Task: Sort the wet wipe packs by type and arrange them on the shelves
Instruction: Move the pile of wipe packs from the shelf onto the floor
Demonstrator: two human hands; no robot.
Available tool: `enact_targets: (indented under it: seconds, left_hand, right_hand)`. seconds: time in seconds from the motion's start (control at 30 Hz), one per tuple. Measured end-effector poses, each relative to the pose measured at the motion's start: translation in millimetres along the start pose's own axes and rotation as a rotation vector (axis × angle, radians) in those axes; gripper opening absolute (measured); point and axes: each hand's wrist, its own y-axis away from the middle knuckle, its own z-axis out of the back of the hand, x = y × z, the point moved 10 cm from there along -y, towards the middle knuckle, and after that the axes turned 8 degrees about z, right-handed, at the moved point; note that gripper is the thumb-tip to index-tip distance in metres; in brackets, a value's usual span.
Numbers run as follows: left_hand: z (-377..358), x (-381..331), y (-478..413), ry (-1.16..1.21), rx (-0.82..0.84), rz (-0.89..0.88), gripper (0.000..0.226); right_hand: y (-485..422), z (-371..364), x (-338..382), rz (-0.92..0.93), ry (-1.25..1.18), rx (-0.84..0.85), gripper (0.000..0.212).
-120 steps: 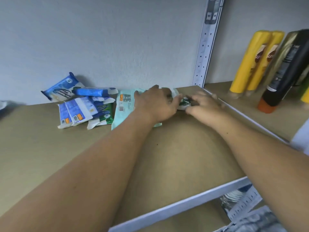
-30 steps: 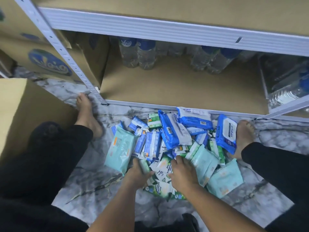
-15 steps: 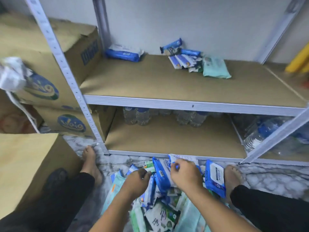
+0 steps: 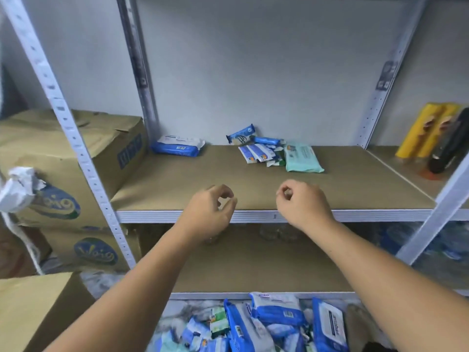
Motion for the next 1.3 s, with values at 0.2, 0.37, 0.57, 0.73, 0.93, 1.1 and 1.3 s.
enact_targets:
  seconds: [0.2,0.37,0.57,0.73,0.93,1.1,1.3]
  left_hand:
    - [-10,-14,-67,-0.037,-0.023,-0.019,0.02]
    - [-36,-4,-119,0.0,-0.037,-0.004,0.025]
    - [-81,13,-192,-0.016,0.011,0.054,0.042]
    - [-115,17,-240,-0.167,0.151,0.114,0.056]
    - [-126,30,-262,-0.135,0.121,0.158,0.046]
    - [-114,31,-267,-0.138,-0.016,0.139,0.032]
    - [-98,36,-263,-0.263,-0.145,0.162,0.051]
  right_hand:
    - [-65,0,-32,-0.009,0.049,-0.033,0.017]
    - [-125,-30,-53,0.026,0.042,-0.036,0.024]
    - [-183,-84,-58,0.108,0.053,-0.018,0.041]
    - [-203,-123,-68,0.069,0.198,0.006,0.052]
    - [-207,-113,-78,-0.019,0.226,-0.168,0.04]
    - [-208,-109,-82,-0.068,0.161,-0.185,0.035]
    - [-201,-102,-89,-0.123,0.181,-0.211,0.04]
